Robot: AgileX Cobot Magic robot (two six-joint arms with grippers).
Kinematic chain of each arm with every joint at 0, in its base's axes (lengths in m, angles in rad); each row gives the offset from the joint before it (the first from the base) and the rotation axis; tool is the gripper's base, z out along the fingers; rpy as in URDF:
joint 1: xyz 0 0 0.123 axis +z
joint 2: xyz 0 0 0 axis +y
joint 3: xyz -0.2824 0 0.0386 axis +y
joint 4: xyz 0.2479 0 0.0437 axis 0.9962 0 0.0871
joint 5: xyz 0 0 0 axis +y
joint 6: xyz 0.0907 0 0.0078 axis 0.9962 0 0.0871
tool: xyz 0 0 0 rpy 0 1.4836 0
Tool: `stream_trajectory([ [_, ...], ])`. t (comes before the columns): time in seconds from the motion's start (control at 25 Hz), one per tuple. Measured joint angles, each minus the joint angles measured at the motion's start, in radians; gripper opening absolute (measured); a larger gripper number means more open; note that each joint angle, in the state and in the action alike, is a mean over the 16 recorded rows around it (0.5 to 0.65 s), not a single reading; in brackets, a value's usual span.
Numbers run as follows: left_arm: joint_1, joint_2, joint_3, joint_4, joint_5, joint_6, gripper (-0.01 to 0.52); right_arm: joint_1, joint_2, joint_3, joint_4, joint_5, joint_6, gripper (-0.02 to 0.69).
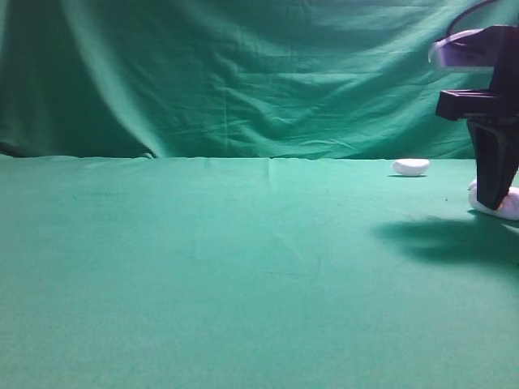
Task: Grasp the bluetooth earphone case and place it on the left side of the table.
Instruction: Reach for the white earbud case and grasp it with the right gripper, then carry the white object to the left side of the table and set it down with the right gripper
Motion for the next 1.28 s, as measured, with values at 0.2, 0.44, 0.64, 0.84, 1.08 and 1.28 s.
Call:
stream_trajectory([
  [0.2, 0.000, 0.000, 0.000, 0.000, 0.000, 0.000, 0.000, 0.108, 0.047, -0.222, 0.018, 0.109, -0.027, 0.334],
  [0.44, 0.000, 0.000, 0.000, 0.000, 0.000, 0.000, 0.000, 0.296, 0.189, -0.515, 0.029, 0.186, -0.051, 0.334],
  [0.64, 0.000, 0.000, 0.000, 0.000, 0.000, 0.000, 0.000, 0.446, 0.364, -0.735, 0.033, 0.204, -0.054, 0.334],
  [0.84, 0.000, 0.000, 0.000, 0.000, 0.000, 0.000, 0.000, 0.542, 0.530, -0.888, 0.034, 0.178, -0.053, 0.334],
  [1.08, 0.000, 0.000, 0.000, 0.000, 0.000, 0.000, 0.000, 0.592, 0.654, -0.975, 0.037, 0.123, -0.053, 0.366],
  [1.28, 0.000, 0.000, 0.000, 0.000, 0.000, 0.000, 0.000, 0.602, 0.686, -0.992, 0.041, 0.094, -0.038, 0.421],
])
